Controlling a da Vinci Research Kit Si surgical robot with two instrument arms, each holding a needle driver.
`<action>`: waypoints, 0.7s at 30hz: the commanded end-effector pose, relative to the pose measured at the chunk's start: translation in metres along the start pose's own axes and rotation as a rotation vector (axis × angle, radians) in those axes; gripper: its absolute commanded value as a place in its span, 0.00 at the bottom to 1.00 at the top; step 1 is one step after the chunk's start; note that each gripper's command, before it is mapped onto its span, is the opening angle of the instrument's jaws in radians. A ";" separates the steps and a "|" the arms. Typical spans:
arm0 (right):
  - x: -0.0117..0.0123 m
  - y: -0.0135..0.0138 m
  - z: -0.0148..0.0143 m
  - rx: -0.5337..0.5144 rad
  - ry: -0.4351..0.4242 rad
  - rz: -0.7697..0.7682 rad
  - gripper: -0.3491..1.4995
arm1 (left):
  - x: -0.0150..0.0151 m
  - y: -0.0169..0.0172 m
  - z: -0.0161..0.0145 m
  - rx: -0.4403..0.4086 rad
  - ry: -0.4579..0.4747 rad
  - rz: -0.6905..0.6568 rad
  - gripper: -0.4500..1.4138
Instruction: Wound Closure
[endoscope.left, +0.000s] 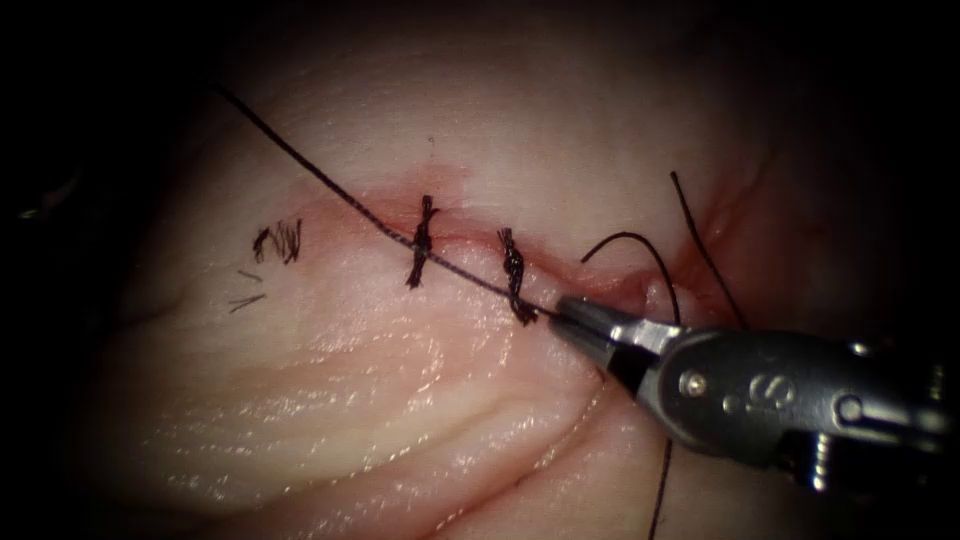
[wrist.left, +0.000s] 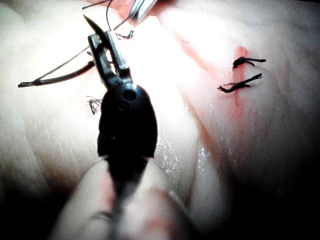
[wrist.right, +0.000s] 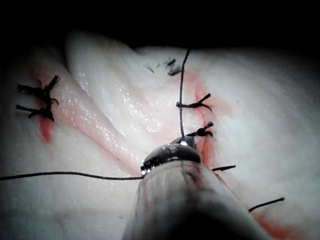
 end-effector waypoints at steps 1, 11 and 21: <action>0.0009 -0.0001 0.0003 -0.015 0.016 0.007 0.00 | -0.0006 0.0002 0.0006 -0.001 0.002 -0.005 0.00; 0.0039 -0.0039 -0.0035 -0.005 0.049 -0.003 0.00 | -0.0015 -0.0004 0.0050 -0.027 -0.028 -0.016 0.00; 0.0108 -0.0121 -0.0055 0.111 0.097 0.041 0.00 | -0.0041 -0.0036 0.0116 0.000 -0.068 -0.040 0.00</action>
